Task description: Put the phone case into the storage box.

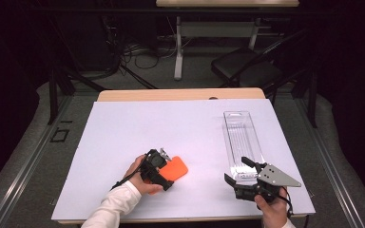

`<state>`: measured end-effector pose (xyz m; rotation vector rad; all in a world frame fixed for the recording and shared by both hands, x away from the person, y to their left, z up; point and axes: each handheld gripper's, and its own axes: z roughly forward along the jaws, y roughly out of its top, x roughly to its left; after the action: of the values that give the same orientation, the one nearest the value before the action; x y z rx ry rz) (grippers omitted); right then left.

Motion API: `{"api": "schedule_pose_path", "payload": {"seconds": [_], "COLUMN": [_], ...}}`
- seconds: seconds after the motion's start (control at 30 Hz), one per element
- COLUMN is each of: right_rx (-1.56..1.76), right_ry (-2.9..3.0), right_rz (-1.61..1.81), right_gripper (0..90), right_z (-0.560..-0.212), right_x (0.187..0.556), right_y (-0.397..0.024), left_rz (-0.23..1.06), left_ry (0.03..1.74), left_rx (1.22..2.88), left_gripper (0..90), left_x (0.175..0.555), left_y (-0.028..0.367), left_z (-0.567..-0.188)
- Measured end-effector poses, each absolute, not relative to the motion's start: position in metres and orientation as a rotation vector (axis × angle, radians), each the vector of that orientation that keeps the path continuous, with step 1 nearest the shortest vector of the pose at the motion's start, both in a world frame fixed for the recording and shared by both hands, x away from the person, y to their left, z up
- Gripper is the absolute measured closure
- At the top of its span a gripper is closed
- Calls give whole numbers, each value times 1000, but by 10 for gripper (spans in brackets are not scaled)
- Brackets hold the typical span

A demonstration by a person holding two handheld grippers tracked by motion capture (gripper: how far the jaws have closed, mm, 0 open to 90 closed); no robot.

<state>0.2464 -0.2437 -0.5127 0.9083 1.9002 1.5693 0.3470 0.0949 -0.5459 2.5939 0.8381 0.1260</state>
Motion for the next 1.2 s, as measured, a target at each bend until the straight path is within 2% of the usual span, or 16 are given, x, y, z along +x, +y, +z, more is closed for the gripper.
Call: {"api": "schedule_pose_path", "payload": {"seconds": [0.27, 0.4, 1.2], "right_rx": [911, 913, 917], "right_ry": [1906, 1908, 1911], "right_rz": [1565, 1563, 1561], "right_gripper": [150, 150, 150], "right_z": [-513, -513, -513], "right_x": [246, 246, 246], "right_y": [-244, -244, -244], "left_rz": [138, 134, 145], "left_ry": [830, 819, 817], "left_rx": [2596, 2593, 2609], "left_gripper": [86, 143, 154], "left_x": [346, 344, 345], "left_y": [95, 95, 97], "left_z": [-545, -543, -541]}}
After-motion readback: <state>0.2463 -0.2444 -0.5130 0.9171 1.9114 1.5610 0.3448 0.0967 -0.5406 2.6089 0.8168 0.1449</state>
